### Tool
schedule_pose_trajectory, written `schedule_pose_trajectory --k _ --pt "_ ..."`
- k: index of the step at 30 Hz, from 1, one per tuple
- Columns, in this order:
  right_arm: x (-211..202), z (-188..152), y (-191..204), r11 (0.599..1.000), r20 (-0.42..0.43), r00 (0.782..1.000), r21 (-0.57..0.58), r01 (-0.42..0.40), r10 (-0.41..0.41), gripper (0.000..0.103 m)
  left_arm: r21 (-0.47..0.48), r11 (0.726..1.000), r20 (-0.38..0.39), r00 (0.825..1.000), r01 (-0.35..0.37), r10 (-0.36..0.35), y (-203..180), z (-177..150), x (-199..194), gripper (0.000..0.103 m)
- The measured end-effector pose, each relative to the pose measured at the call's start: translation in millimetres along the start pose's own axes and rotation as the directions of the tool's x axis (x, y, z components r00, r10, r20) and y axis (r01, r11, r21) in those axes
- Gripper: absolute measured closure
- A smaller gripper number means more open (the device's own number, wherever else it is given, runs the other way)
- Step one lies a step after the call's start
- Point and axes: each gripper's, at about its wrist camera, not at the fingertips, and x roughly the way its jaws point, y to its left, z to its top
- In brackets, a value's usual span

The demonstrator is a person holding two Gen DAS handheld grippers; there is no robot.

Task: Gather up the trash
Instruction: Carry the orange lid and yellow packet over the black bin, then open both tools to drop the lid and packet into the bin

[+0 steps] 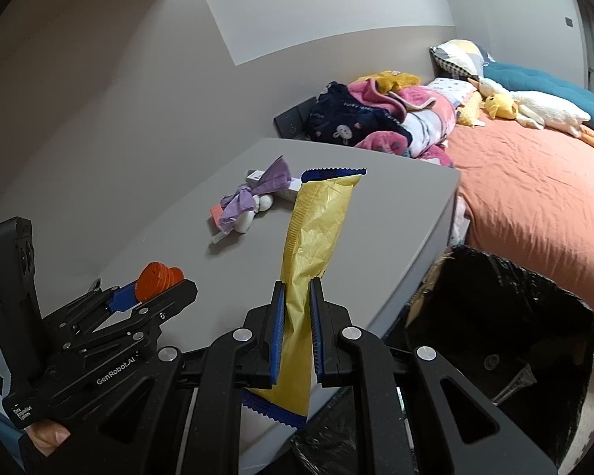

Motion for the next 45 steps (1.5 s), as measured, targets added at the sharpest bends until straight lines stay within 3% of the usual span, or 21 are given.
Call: schedule_pose_trajectory --k 24,45 --pt "-57 -20 -67 0.992 0.054 0.994 0.089 0.086 -0.09 0.089 0.112 0.989 -0.013 0.996 0.094 -0.093 -81 -1 2 0.057" --pt "-90 -32 -135 0.96 0.064 0.975 0.198 0.197 -0.213 0.089 0.219 0.948 -0.089 0.972 0.232 -0.218 -154 -3 26 0.057"
